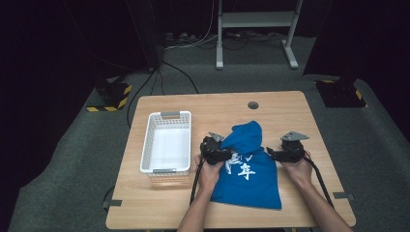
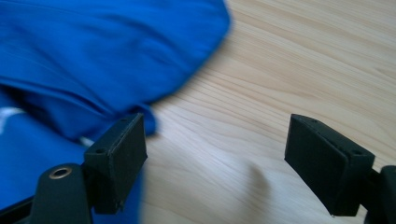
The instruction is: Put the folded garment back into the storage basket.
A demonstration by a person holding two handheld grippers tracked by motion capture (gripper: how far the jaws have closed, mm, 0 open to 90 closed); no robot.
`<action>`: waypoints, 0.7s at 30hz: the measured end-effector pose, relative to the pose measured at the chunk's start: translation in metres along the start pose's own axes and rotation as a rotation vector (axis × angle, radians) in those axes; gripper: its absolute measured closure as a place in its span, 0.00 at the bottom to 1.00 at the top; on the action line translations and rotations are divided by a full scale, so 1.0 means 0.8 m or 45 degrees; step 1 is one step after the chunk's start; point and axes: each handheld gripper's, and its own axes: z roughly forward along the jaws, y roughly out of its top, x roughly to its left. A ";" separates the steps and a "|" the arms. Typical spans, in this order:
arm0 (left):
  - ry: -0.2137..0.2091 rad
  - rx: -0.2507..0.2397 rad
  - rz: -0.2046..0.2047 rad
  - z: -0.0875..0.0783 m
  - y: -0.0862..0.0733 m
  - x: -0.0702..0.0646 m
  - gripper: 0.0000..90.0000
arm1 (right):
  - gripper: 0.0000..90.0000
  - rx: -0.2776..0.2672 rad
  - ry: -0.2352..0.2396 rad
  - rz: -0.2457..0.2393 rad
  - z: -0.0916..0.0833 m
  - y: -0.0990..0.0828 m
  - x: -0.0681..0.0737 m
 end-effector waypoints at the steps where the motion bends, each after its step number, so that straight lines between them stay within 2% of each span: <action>1: -0.001 0.009 0.007 0.002 0.001 -0.001 0.26 | 0.22 0.006 0.014 -0.012 0.003 0.003 0.006; 5: 0.003 0.034 0.010 0.006 0.002 -0.004 0.26 | 0.22 0.046 0.028 -0.042 0.019 0.008 0.024; 6: 0.008 0.036 0.022 0.006 -0.001 -0.004 0.26 | 0.21 0.052 0.022 -0.046 0.021 0.008 0.027; 8: 0.009 0.029 0.014 0.005 -0.002 -0.003 0.27 | 0.21 0.062 0.014 -0.050 0.023 0.008 0.028; 10: 0.015 0.022 0.012 0.001 -0.006 -0.002 0.28 | 0.20 0.063 0.025 -0.018 0.020 0.003 0.018; 11: 0.015 0.022 0.012 0.001 -0.006 -0.002 0.29 | 0.20 0.063 0.025 -0.018 0.020 0.003 0.018; 14: 0.013 0.011 0.008 -0.006 -0.014 -0.004 0.31 | 0.20 0.050 0.025 -0.004 0.010 -0.008 0.003; 17: 0.008 0.036 0.000 -0.012 -0.016 -0.008 0.33 | 0.20 0.048 0.015 -0.026 0.003 -0.014 -0.003; 18: -0.016 0.042 -0.032 -0.012 -0.012 -0.008 0.33 | 0.20 0.057 0.012 -0.027 0.002 -0.014 -0.004; 19: -0.016 0.042 -0.032 -0.012 -0.012 -0.008 0.31 | 0.20 0.063 0.004 -0.026 0.002 -0.013 -0.005; 20: -0.025 0.025 -0.020 -0.013 -0.008 -0.010 0.31 | 0.20 0.063 0.004 -0.026 0.002 -0.013 -0.005; 21: -0.023 -0.019 0.052 -0.013 0.002 -0.020 0.29 | 0.21 0.056 0.004 -0.021 0.001 -0.010 -0.003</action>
